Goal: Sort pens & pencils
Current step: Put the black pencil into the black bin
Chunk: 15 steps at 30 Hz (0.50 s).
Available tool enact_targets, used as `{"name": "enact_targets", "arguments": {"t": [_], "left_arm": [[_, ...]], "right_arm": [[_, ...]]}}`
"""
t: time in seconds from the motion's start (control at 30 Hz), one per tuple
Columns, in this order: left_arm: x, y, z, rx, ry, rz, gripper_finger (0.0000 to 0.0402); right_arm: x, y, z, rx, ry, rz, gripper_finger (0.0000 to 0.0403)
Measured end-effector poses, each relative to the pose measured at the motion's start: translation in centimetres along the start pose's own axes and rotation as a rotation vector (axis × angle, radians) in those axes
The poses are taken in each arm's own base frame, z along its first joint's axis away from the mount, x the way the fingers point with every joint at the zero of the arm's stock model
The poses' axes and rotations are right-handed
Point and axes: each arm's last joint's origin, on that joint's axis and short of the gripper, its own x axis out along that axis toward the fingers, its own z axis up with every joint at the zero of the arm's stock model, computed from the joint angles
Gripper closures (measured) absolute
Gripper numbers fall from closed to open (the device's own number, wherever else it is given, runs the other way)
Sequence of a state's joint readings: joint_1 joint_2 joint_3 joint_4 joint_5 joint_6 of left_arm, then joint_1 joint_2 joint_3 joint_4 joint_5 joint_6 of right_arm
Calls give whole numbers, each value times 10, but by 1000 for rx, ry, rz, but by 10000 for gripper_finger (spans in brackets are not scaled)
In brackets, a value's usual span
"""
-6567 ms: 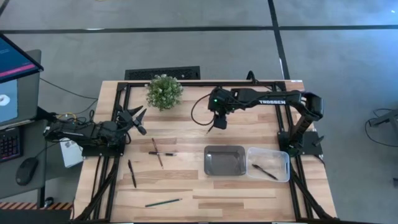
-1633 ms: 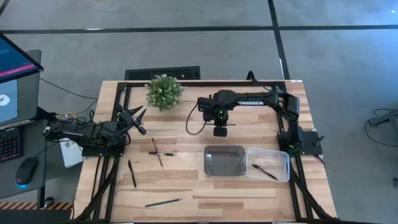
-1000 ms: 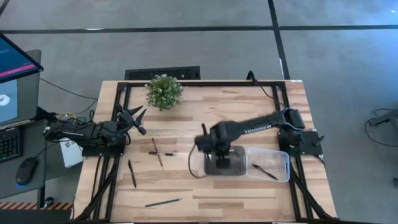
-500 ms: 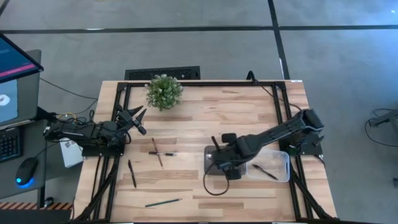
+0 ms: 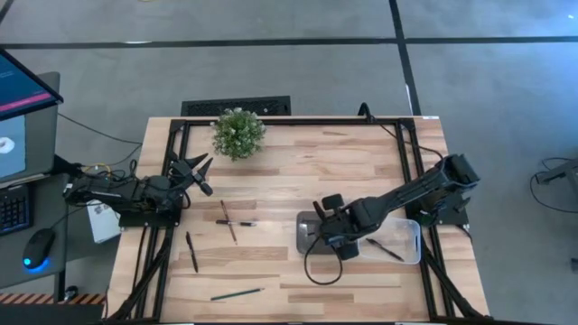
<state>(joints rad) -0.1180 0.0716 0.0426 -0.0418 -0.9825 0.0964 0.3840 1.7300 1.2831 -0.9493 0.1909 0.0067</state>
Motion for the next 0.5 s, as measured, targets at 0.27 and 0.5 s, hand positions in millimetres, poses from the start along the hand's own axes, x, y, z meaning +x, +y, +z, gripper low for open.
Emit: {"name": "enact_targets", "arguments": {"t": [0.27, 0.5], "left_arm": [[0, 0, 0, -5, 0, 0, 310], [0, 0, 0, -11, 0, 1, 310]], "right_arm": [[33, 2, 5, -138, 86, 10, 356], [65, 0, 8, -140, 171, 21, 356]]}}
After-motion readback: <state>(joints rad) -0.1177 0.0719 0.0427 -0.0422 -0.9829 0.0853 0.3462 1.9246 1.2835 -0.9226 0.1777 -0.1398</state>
